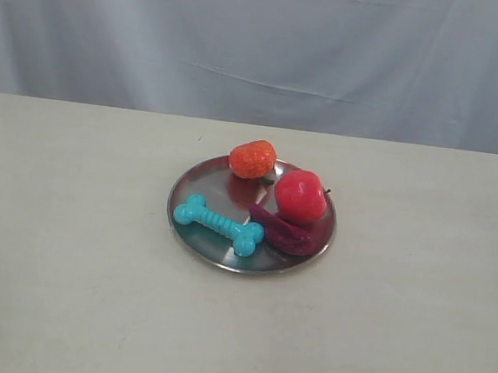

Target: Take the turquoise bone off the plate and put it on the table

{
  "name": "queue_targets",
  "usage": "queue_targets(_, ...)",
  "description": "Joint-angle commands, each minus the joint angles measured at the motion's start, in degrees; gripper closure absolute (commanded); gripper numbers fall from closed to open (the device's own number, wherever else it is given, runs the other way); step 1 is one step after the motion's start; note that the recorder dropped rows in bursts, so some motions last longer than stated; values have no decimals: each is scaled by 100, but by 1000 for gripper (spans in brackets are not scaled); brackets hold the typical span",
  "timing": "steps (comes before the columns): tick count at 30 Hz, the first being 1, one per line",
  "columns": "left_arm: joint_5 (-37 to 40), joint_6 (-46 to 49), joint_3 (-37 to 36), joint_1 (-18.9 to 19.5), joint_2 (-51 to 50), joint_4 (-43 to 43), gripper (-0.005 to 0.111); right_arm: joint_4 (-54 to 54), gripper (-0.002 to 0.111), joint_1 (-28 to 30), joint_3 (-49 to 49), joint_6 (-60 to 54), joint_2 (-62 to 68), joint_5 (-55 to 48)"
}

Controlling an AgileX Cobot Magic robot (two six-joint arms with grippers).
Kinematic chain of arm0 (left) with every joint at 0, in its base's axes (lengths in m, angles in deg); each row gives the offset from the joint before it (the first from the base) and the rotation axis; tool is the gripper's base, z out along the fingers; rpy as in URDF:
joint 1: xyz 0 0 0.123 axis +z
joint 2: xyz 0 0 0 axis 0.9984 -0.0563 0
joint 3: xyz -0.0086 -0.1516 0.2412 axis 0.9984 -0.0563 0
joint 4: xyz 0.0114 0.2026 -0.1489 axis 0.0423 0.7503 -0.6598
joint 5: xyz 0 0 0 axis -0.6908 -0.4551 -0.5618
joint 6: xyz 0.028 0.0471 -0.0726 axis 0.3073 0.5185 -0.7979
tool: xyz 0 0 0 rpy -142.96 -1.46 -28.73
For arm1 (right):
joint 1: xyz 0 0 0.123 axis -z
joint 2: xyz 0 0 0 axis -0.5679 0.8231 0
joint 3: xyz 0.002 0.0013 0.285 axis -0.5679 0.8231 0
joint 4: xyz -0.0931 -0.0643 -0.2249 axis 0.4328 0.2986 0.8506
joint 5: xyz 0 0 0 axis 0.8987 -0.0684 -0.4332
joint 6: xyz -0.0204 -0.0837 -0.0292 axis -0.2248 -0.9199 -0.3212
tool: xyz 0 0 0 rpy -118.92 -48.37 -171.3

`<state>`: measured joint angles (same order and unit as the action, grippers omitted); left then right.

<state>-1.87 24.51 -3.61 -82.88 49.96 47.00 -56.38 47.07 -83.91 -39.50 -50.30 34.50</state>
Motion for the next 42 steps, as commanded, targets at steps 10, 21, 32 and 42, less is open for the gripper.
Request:
queue_targets(10,-31,-24,-15,-44,7,-8,107,-533,109,-728,-3909,-3101,3555,-3071)
queue_targets(21,-31,-24,-15,-44,7,-8,107,-1273,109,-728,-5772,-4588,5405,-4721)
queue_targets(32,-31,-24,-15,-44,7,-8,107,-1622,109,-935,-6588,-5148,7499,-5280)
queue_targets(42,-31,-24,-15,-44,7,-8,107,-1501,55,-1666,-7081,-5597,8995,-5025)
